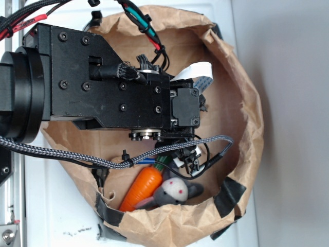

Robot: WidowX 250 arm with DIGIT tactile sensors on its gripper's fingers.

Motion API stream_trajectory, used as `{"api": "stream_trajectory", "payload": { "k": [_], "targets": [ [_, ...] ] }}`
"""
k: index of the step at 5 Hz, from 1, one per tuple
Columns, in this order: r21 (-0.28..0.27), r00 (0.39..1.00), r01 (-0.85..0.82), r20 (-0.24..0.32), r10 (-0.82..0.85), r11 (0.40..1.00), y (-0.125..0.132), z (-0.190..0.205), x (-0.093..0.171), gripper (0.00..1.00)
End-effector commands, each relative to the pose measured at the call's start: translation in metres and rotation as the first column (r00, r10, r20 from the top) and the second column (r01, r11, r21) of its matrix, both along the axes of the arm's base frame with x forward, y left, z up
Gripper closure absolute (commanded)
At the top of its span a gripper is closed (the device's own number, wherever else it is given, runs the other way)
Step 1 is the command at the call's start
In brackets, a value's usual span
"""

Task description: Grab the wood chip.

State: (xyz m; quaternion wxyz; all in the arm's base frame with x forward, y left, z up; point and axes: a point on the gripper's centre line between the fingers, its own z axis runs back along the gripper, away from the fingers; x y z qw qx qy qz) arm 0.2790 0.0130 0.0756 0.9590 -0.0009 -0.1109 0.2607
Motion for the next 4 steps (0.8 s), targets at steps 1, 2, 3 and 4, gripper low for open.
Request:
{"api": "stream_trajectory", "payload": {
  "k": [1, 2, 3, 4],
  "targets": [
    [0.02, 0.999, 0.02, 0.046, -0.021, 1.0, -0.002, -0.027, 0.035, 0.0],
    [0.042, 1.0, 0.025, 0.011, -0.025, 0.999, -0.008, -0.047, 0.044, 0.0],
    [0.105, 0.998, 0.052, 0.014, -0.054, 0.993, -0.015, -0.057, 0.043, 0.0],
    [0.108, 0.994, 0.072, 0.072, -0.08, 0.992, -0.017, -0.046, 0.037, 1.0]
  ]
}}
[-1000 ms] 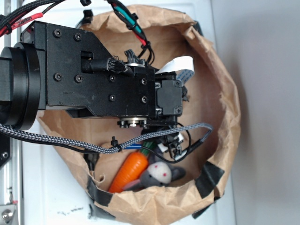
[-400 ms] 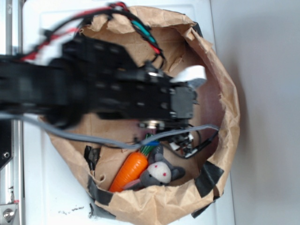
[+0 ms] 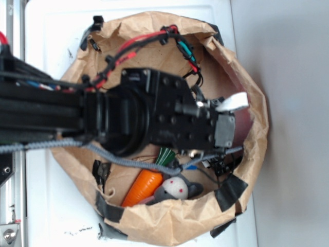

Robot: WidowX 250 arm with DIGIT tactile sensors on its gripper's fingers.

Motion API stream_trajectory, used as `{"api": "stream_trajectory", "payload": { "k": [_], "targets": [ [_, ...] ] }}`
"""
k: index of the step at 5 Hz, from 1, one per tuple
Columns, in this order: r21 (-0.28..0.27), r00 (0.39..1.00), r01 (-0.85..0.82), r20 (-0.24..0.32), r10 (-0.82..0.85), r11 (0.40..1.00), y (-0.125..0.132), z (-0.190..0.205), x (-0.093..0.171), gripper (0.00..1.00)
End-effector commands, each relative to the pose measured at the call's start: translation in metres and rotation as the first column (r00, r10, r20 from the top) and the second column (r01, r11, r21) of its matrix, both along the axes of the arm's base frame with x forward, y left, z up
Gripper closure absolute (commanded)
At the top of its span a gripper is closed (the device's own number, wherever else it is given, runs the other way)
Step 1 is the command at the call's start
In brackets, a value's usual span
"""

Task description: Grab the wood chip.

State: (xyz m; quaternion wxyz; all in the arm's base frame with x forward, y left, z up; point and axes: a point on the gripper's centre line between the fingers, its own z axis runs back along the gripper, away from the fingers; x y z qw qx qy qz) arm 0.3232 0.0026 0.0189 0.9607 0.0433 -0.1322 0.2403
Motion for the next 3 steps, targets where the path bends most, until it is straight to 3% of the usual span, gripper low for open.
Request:
{"api": "stream_trajectory", "payload": {
  "k": [1, 3],
  "targets": [
    [0.004, 0.994, 0.054, 0.095, -0.054, 0.999, -0.004, 0.019, -0.009, 1.0],
    [-0.043, 0.979, 0.056, 0.199, -0.046, 0.998, 0.01, 0.061, 0.004, 1.0]
  ]
}}
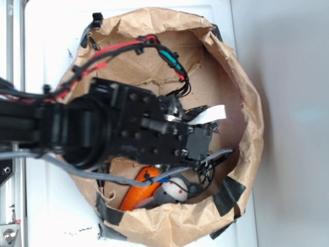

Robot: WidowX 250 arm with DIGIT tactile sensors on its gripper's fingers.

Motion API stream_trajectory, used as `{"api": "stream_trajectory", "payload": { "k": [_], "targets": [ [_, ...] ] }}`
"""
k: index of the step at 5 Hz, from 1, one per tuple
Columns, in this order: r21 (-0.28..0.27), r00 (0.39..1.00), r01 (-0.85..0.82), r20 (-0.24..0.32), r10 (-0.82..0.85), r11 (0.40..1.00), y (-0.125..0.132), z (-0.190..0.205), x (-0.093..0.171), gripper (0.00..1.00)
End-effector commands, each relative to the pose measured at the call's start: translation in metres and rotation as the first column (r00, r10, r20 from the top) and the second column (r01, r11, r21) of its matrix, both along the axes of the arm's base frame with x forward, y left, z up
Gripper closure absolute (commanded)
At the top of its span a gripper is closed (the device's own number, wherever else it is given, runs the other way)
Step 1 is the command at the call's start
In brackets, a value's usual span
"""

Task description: Grab the wood chip.

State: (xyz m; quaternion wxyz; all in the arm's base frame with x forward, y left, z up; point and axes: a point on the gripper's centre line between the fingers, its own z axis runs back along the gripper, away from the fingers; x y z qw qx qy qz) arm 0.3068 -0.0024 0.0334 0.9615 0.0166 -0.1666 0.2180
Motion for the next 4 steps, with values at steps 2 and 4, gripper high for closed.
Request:
{"api": "stream_trajectory", "payload": {
  "k": [2, 4],
  "targets": [
    [-0.108, 0.974, 0.069, 0.224, -0.044, 0.992, 0.016, 0.092, -0.003, 1.0],
    [-0.15, 0.967, 0.184, 0.202, -0.152, 0.971, 0.022, 0.122, -0.031, 1.0]
  ]
}}
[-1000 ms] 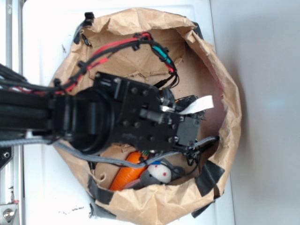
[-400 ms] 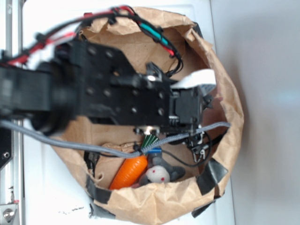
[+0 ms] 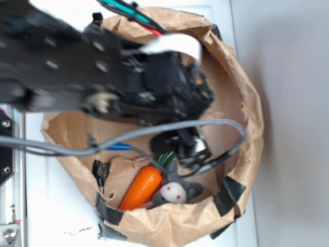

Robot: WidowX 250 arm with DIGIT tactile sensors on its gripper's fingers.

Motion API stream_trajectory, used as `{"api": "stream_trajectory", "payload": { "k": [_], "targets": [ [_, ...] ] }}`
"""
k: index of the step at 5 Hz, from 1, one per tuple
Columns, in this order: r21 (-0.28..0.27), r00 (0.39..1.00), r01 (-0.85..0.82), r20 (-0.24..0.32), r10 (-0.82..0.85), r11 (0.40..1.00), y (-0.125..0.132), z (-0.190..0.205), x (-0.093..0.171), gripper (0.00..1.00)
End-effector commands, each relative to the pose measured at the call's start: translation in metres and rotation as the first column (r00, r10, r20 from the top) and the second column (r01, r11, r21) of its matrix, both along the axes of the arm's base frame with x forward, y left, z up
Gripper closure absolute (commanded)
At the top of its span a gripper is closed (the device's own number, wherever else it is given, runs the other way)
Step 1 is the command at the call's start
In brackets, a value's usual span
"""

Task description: Grab the wood chip.

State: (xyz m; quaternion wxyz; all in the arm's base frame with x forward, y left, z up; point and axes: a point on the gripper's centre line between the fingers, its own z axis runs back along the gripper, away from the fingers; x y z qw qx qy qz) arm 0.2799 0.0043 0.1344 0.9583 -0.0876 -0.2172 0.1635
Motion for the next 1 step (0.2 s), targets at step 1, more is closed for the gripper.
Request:
{"api": "stream_trajectory", "payload": {
  "k": [1],
  "targets": [
    [0.055, 0.981, 0.191, -0.055, -0.188, 0.98, 0.0144, 0.0233, -0.0148, 1.0]
  ]
}}
